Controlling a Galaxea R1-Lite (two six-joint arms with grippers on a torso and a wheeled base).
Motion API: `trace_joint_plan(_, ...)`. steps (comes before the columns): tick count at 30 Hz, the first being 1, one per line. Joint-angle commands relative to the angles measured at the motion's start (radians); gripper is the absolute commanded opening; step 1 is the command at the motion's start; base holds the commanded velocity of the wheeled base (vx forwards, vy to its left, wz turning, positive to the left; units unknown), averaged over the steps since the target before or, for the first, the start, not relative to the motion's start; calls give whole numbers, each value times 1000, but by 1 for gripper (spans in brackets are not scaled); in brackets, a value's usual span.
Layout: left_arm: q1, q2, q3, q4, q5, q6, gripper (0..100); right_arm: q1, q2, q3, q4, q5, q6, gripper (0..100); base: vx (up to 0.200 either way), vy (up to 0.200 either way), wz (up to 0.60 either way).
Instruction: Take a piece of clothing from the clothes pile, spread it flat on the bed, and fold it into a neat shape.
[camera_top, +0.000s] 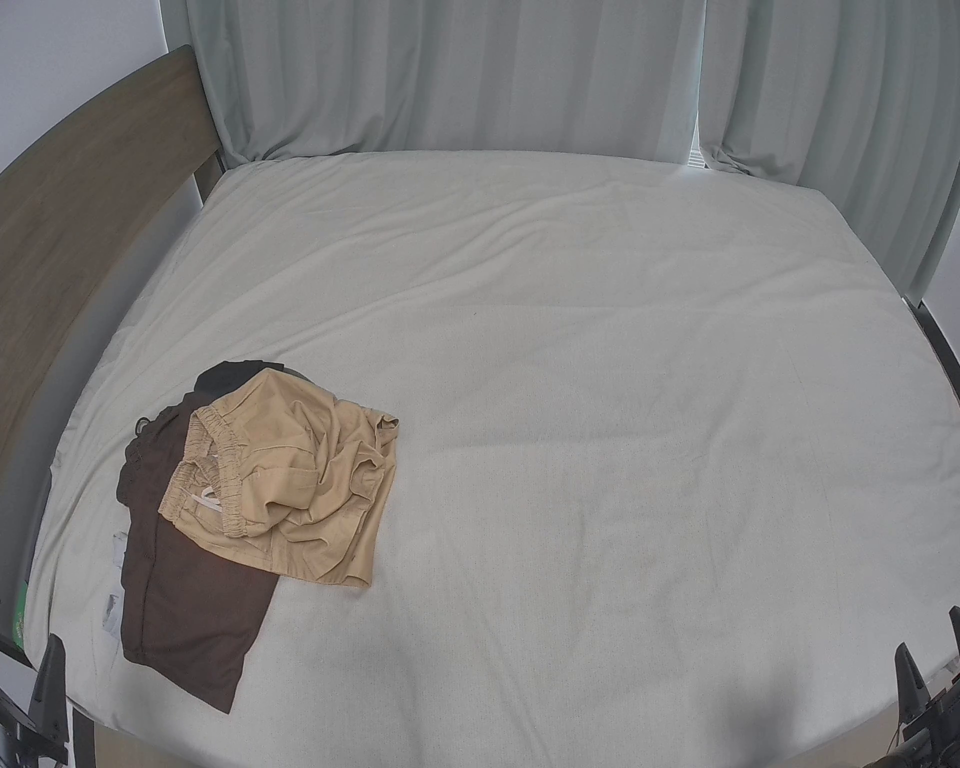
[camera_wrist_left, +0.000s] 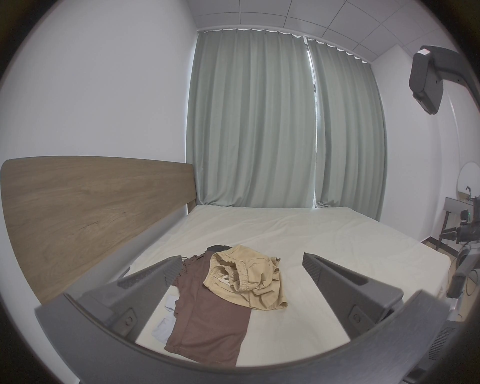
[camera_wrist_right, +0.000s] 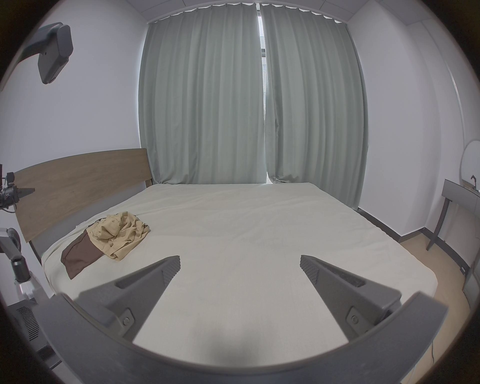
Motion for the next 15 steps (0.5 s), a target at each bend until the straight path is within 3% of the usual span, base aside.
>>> trace_joint_plan(1,-43,51,-26,11,-14,-18,100,0,-5,16,-1,-1,0,100,0,0,0)
trace_joint_plan(8,-114,115,-42,31,-92,-187,100,0,-5,16,0,0,0,100,0,0,0)
trace_joint_plan(15,-126,186,-65,25,-93,-204,100,0,-5,16,0,0,0,100,0,0,0)
